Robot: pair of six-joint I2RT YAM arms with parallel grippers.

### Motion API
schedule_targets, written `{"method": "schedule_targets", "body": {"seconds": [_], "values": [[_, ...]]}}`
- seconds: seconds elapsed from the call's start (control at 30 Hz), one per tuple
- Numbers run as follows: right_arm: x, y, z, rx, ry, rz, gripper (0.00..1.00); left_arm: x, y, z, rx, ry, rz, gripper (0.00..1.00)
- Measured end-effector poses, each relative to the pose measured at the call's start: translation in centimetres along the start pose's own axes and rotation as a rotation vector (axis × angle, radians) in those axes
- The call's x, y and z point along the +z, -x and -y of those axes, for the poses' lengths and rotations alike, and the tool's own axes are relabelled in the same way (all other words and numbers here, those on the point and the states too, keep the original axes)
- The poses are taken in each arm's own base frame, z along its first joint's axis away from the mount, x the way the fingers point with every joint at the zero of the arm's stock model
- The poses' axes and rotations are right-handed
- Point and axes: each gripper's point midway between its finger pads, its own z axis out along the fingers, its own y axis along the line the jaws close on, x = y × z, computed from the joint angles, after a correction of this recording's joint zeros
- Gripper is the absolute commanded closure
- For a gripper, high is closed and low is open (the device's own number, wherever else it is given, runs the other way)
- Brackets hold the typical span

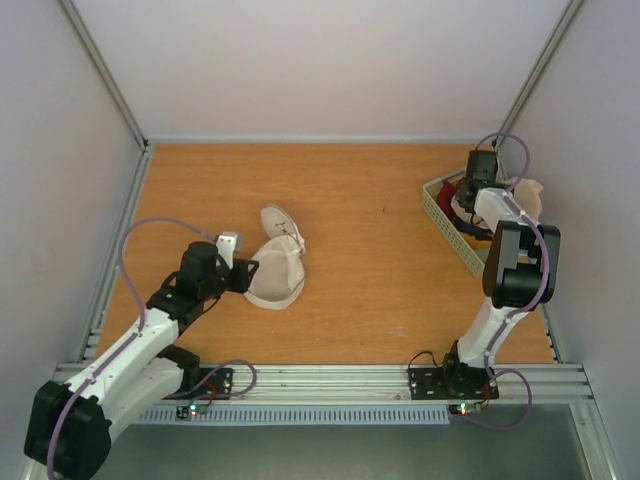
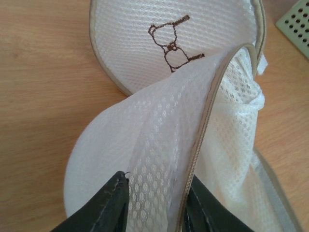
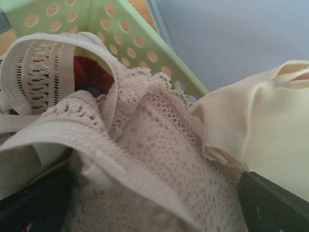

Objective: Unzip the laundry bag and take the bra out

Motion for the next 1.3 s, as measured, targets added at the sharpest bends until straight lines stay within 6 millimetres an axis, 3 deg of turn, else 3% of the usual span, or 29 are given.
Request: {"method": "schedule_targets", "body": {"seconds": [0.13, 0.2, 0.43, 0.6, 0.73, 0.83, 0.97, 1.13, 1.3], "values": [[-1.4, 0.8, 0.7, -0.001, -0.02, 0.012, 0.02, 0.0, 0.0, 0.7, 0.022, -0.037, -0.004, 0.96], [-2.9, 1.8, 1.1, -0.003, -0.038, 0.04, 0.02, -0.1, 0.0, 1.1, 0.019, -0.06, -0.003, 0.99], [-12.4, 7.3, 0.0, -0.016, -0.035, 0.258, 0.02, -0.9, 0.9, 3.7, 0.094, -0.196, 0.033, 0.99], [-19.9, 9.1, -4.1, -0.098, 0.123, 0.433, 0.02, -3.6, 2.9, 7.8, 0.389, -0.381, 0.178, 0.99], [-25.8, 7.6, -9.9, -0.226, 0.366, 0.558, 0.02, -4.8, 3.1, 9.5, 0.623, -0.447, 0.258, 0.99], [-30.2, 5.3, -14.2, -0.323, 0.594, 0.637, 0.02, -5.0, 2.8, 9.9, 0.724, -0.462, 0.279, 0.99], [-34.3, 2.8, -17.3, -0.4, 0.826, 0.698, 0.02, -4.9, 2.7, 10.0, 0.776, -0.465, 0.286, 0.99], [-37.9, 0.3, -20.2, -0.476, 1.032, 0.722, 0.02, -4.7, 2.9, 9.9, 0.739, -0.462, 0.281, 0.99], [-38.4, -1.2, -21.3, -0.506, 1.107, 0.701, 0.02, -3.5, 3.8, 8.9, 0.509, -0.411, 0.238, 0.99]]}}
